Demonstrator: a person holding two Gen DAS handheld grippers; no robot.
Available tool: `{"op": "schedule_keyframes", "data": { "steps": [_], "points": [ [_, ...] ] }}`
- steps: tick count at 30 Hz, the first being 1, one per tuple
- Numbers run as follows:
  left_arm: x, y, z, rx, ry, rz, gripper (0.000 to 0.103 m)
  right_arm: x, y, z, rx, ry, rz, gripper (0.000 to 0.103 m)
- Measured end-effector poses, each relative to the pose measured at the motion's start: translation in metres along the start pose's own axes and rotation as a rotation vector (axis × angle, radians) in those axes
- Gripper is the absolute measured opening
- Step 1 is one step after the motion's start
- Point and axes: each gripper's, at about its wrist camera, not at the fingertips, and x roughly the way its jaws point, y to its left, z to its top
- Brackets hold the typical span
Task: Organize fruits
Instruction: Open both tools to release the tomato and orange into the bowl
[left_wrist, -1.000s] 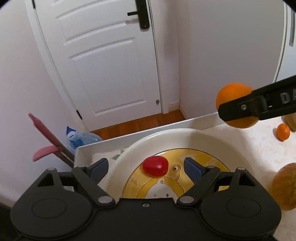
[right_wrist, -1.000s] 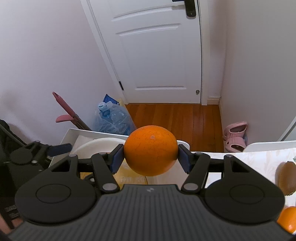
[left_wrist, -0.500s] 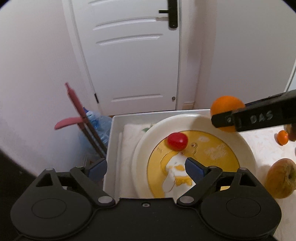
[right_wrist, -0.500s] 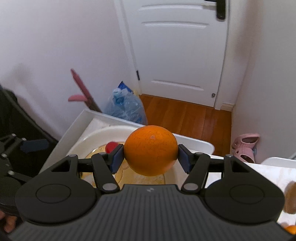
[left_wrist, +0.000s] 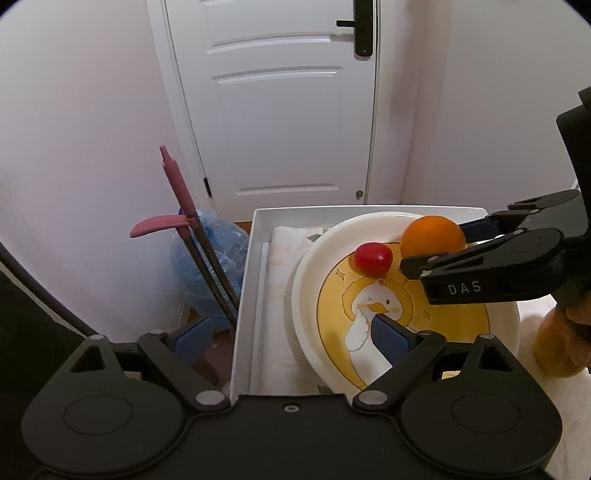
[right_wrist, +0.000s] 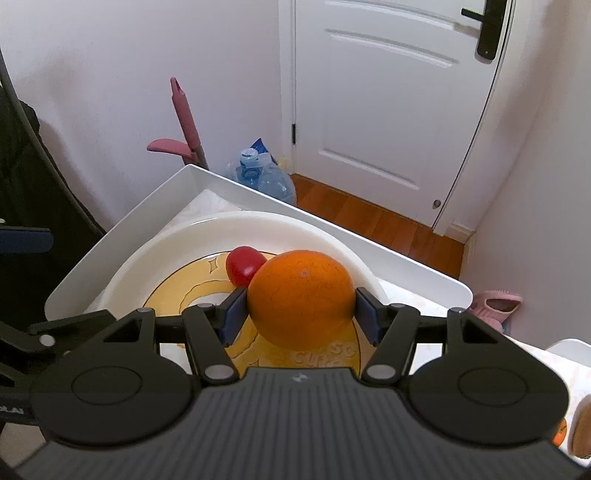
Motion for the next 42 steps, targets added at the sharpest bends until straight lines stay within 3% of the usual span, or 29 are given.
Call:
{"op": "schedule_keyframes", "data": {
  "steps": [1,2,3,9,23,32,42],
  "points": [
    [-0.001,0.000,-0.001,0.000,-0.001,0.002,0.095,-0.005,0.001,0.001,-0.010,-0.026,-0.021,0.087],
    [-0.002,0.001,-0.001,-0.001,-0.003,0.003,0.095,-0.009,0.002,0.002,-0.017,-0.046,-0.039,0.100],
    [-0.003,0.001,-0.001,-0.001,-0.004,0.004,0.095,-0.014,0.001,0.003,-0.019,-0.068,-0.054,0.103],
    [-0.010,-0.002,-0.001,0.006,-0.015,0.008,0.095,-0.030,-0.015,0.004,0.076,-0.059,-0.012,0.103],
    [-0.043,-0.013,0.004,0.011,-0.077,0.013,0.095,-0.091,-0.029,-0.008,0.200,-0.078,-0.023,0.103],
    [-0.093,-0.034,0.004,-0.012,-0.124,0.034,0.095,-0.161,-0.044,-0.031,0.225,-0.125,-0.007,0.103],
    [-0.153,-0.093,-0.012,-0.068,-0.180,0.067,0.096,-0.246,-0.096,-0.083,0.222,-0.163,-0.016,0.103]
  ]
}}
